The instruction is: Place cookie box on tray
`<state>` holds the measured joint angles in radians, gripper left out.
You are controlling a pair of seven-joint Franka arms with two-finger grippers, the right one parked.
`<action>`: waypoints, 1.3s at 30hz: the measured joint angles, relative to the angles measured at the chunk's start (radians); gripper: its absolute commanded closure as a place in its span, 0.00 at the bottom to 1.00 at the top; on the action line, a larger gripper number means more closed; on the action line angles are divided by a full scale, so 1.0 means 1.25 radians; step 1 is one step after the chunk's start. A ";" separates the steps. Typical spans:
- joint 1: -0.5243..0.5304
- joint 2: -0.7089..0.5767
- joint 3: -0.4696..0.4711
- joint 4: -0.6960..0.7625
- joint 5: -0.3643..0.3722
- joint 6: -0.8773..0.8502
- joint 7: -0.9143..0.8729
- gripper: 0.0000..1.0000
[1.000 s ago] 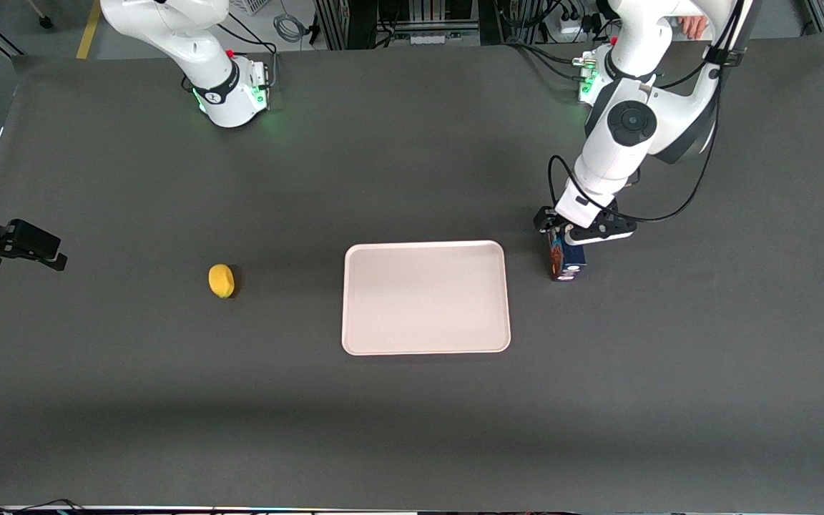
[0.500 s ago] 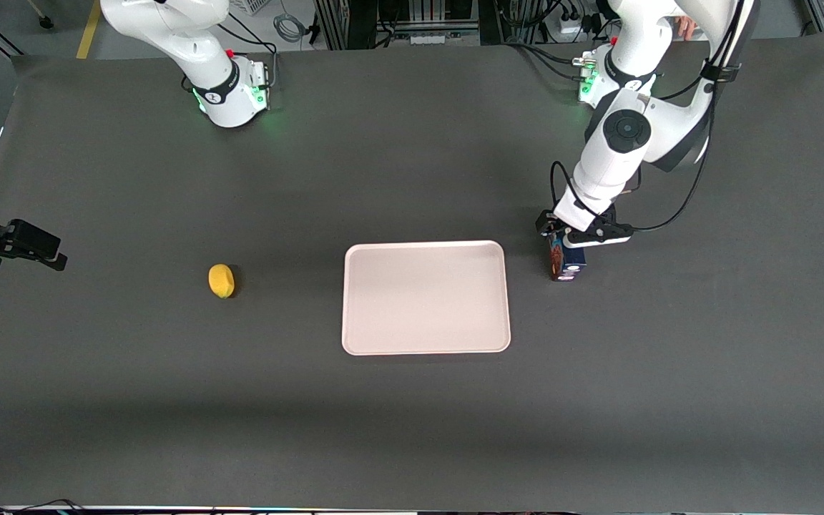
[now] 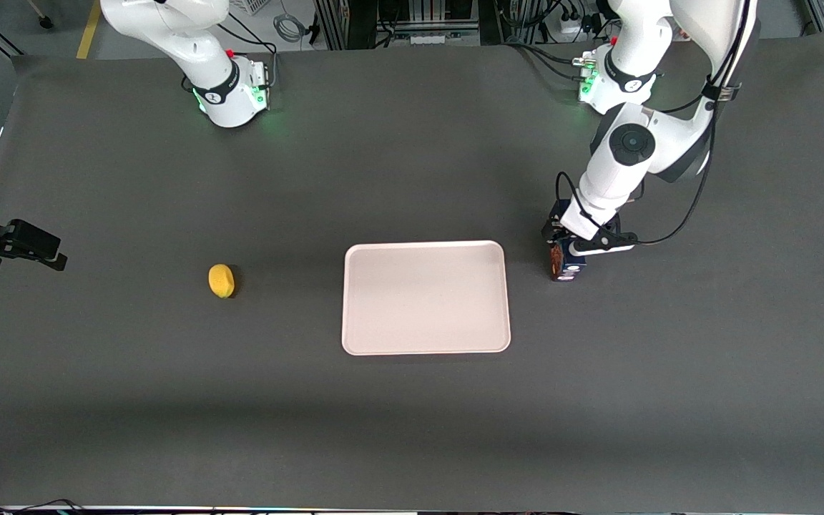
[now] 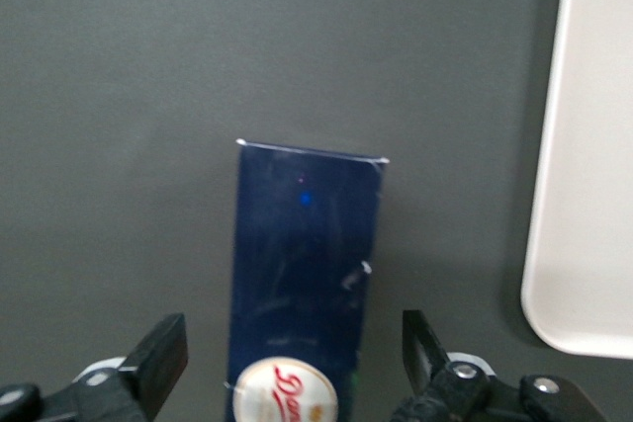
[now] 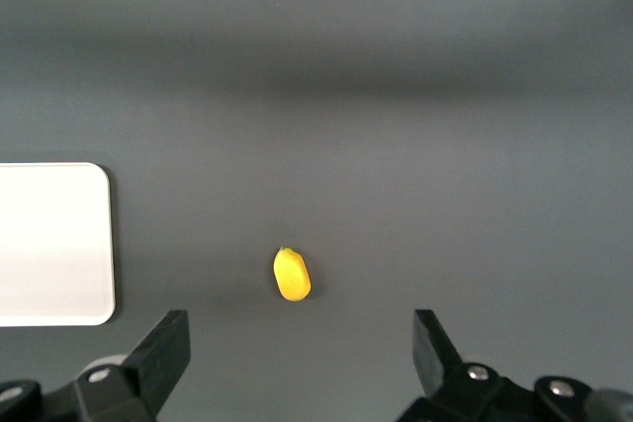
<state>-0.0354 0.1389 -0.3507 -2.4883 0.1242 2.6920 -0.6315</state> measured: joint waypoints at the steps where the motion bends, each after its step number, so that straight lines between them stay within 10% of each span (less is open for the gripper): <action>1: 0.000 0.004 0.001 0.000 0.001 0.002 0.000 0.08; 9: 0.000 0.019 0.001 0.000 0.001 0.012 0.000 0.14; 21: 0.000 0.019 0.000 0.001 0.001 0.012 -0.002 0.64; 39: -0.001 0.015 -0.001 0.078 0.001 -0.114 -0.027 0.69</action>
<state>-0.0363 0.1574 -0.3514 -2.3909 0.1255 2.5492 -0.6654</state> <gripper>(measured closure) 0.683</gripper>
